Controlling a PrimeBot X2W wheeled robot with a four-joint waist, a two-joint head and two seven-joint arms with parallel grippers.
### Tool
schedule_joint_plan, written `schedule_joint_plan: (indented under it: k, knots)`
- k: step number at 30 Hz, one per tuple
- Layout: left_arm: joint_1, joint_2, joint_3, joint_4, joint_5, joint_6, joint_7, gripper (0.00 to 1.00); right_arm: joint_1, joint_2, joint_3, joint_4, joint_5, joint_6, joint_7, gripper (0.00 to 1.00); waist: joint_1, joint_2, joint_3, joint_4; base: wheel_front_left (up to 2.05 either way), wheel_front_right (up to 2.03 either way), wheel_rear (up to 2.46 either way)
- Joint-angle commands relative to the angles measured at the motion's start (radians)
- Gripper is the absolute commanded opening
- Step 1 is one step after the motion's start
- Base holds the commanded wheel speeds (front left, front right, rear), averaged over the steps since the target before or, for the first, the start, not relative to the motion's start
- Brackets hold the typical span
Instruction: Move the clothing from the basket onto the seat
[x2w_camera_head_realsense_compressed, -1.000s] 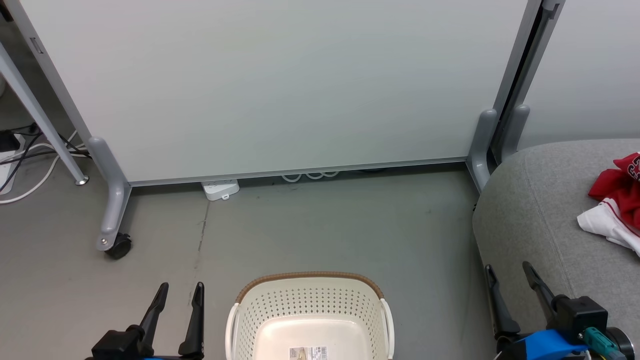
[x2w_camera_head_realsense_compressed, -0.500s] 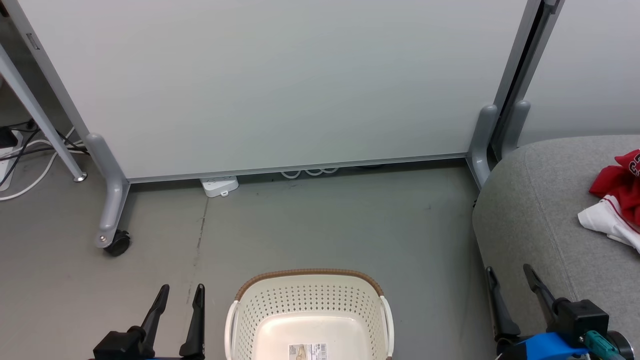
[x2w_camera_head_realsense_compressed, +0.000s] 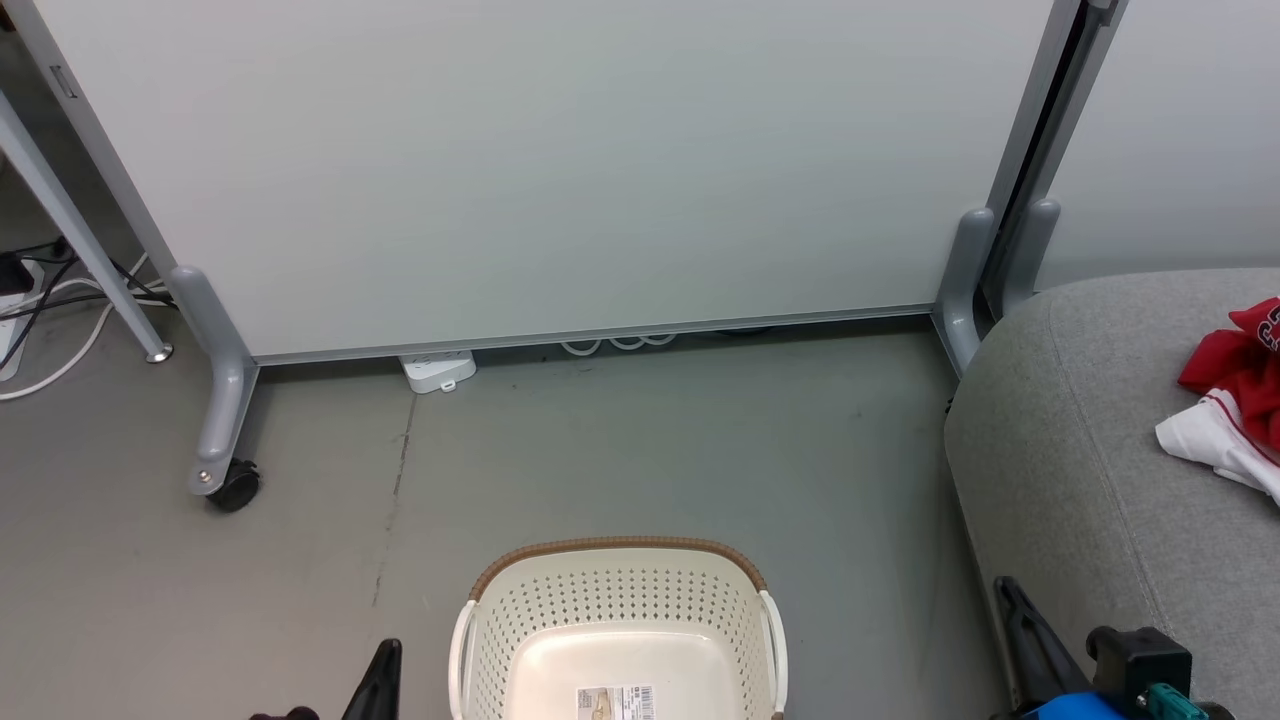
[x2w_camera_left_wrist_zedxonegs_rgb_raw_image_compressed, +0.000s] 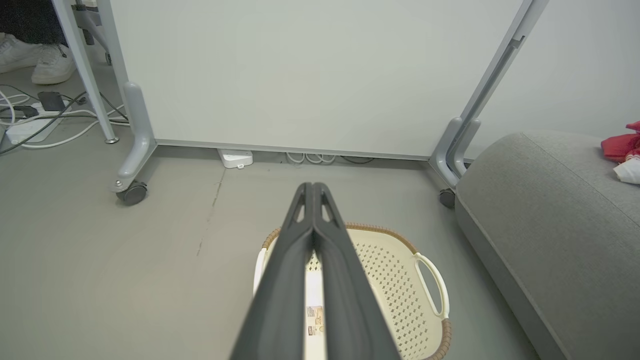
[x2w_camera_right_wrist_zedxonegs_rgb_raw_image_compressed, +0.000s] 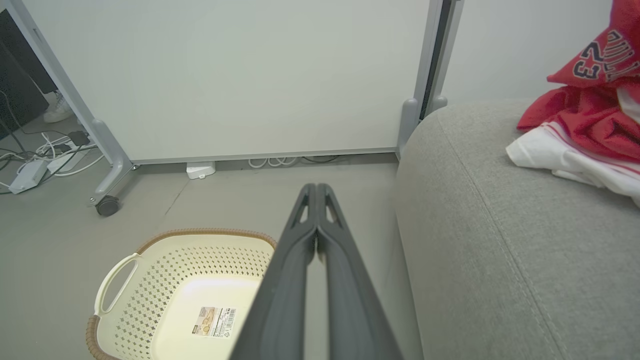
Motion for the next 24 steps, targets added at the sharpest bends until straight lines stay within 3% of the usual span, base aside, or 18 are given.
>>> schedule_joint_plan:
  k: [1, 24]
  knots:
    - [0.005, -0.002, -0.001, 0.006, -0.002, 0.000, 0.001, 0.00, 0.002, 0.000, 0.000, 0.008, 0.002, 0.000, 0.001, 0.00, 0.0000, 0.0000, 0.000, 0.000, 0.00, 0.00, 0.00]
    - [-0.034, -0.003, 0.060, -0.038, -0.394, 0.000, 0.107, 0.00, -0.049, 0.000, -0.021, 0.017, 0.452, 0.000, 0.059, 0.00, 0.0000, 0.0000, 0.002, -0.012, 0.00, 0.00, 0.00]
